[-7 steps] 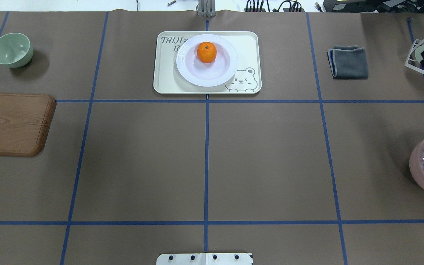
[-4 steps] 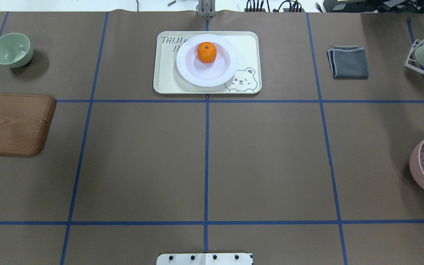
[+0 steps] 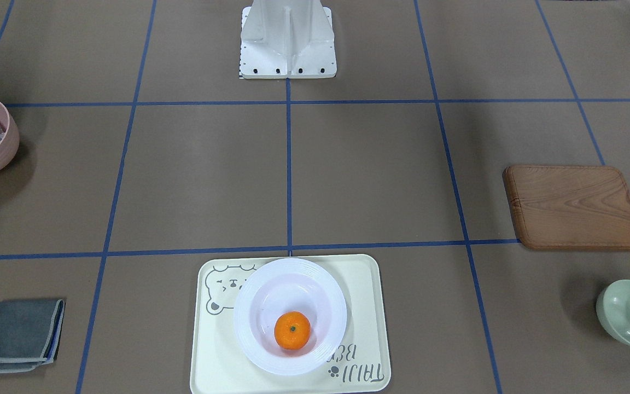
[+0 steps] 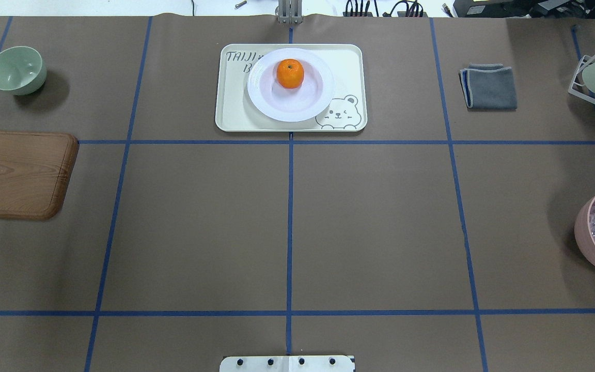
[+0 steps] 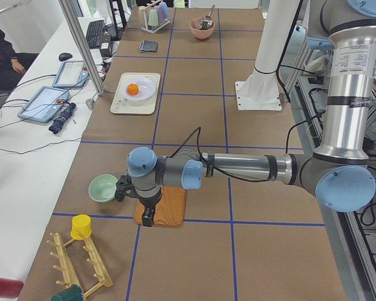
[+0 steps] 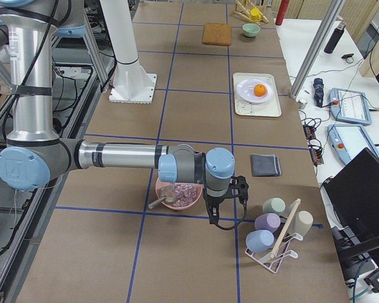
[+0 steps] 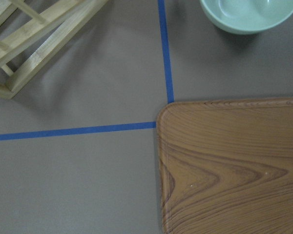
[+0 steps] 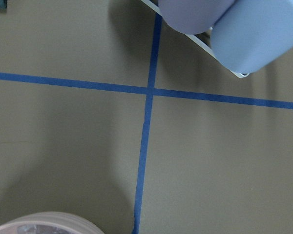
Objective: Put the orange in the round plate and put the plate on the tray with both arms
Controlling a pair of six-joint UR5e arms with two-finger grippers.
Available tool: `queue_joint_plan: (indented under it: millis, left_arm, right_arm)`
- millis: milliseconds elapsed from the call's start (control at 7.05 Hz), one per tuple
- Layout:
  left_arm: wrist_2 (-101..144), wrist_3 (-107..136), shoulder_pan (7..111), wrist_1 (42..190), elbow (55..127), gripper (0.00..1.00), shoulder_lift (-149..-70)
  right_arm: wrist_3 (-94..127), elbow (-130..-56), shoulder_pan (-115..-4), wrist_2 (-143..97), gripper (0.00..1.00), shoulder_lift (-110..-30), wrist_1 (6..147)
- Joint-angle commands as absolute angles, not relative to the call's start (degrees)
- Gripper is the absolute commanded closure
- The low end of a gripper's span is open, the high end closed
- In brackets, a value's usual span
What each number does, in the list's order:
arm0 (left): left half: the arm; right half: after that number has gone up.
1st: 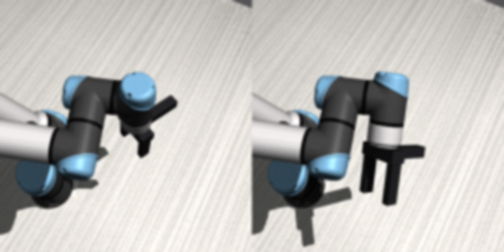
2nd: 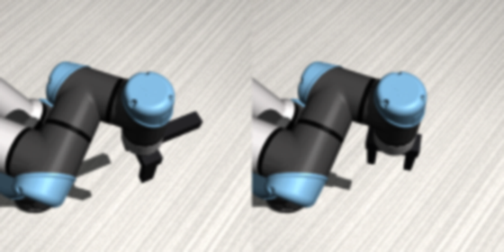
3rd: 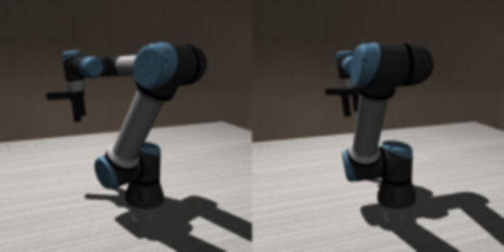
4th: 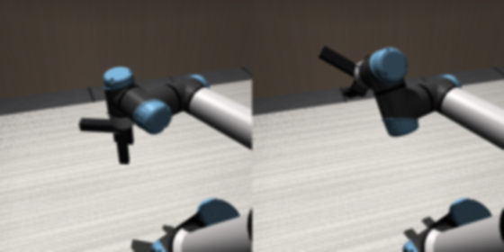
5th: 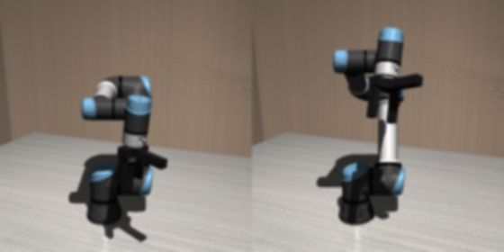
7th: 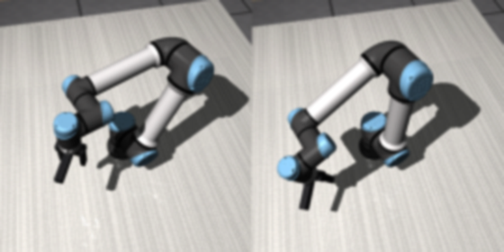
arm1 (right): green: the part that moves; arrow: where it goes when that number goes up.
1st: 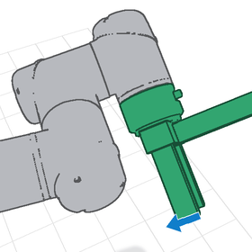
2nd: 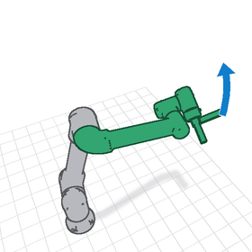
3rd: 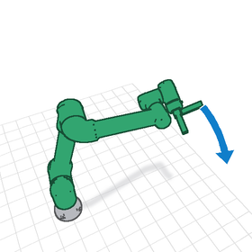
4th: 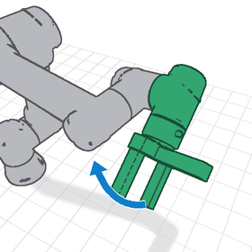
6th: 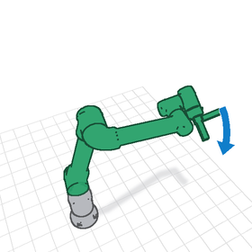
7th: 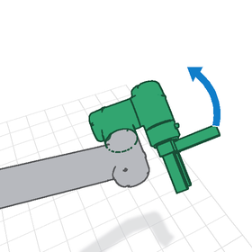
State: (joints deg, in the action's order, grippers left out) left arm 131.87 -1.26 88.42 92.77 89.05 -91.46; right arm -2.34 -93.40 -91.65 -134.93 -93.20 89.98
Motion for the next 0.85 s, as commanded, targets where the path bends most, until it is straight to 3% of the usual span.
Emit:
queue_joint_plan:
  millis: [0, 710]
  left_arm:
    - [131.84, -1.5, 88.59, 92.72, 87.72, 0.01, -91.05]
    - [131.84, -1.41, 88.59, 92.81, 87.36, 0.01, -91.23]
  right_arm:
    - [-2.29, -93.51, -94.31, -138.08, 0.0, -93.87, 92.36]
    - [-2.2, -93.08, -94.31, -137.99, 0.0, -93.69, 92.37]
